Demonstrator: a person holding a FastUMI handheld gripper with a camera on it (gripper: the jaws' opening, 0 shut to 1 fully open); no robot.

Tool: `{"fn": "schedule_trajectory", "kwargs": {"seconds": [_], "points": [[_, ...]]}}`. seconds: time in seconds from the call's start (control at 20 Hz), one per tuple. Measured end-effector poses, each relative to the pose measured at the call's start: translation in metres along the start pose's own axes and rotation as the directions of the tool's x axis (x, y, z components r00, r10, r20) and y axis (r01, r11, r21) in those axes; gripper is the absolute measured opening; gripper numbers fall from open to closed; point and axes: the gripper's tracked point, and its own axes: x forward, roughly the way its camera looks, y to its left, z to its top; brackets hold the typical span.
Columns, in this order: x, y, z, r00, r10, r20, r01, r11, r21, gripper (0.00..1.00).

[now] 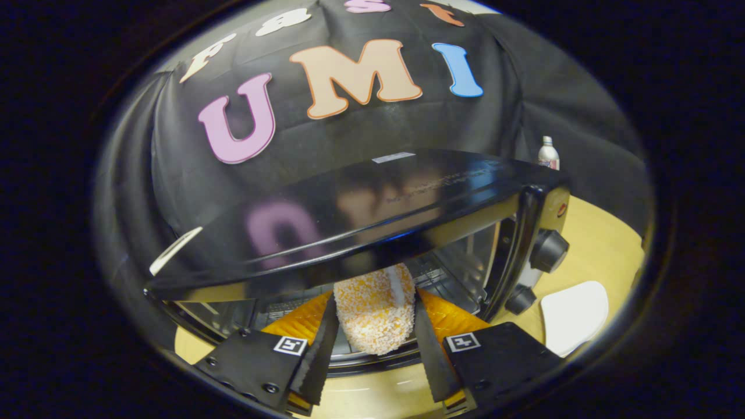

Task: Open the toaster oven, put the food inside, and close the toaster oven door.

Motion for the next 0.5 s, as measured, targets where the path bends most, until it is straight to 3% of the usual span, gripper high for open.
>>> {"fn": "schedule_trajectory", "kwargs": {"seconds": [0.3, 0.5], "points": [[0.022, 0.007, -0.011, 0.999, 0.001, -0.044, -0.006, 0.994, -0.113, 0.72], [0.015, 0.008, -0.008, 1.000, 0.008, 0.004, -0.007, 0.984, -0.179, 0.88]]}}
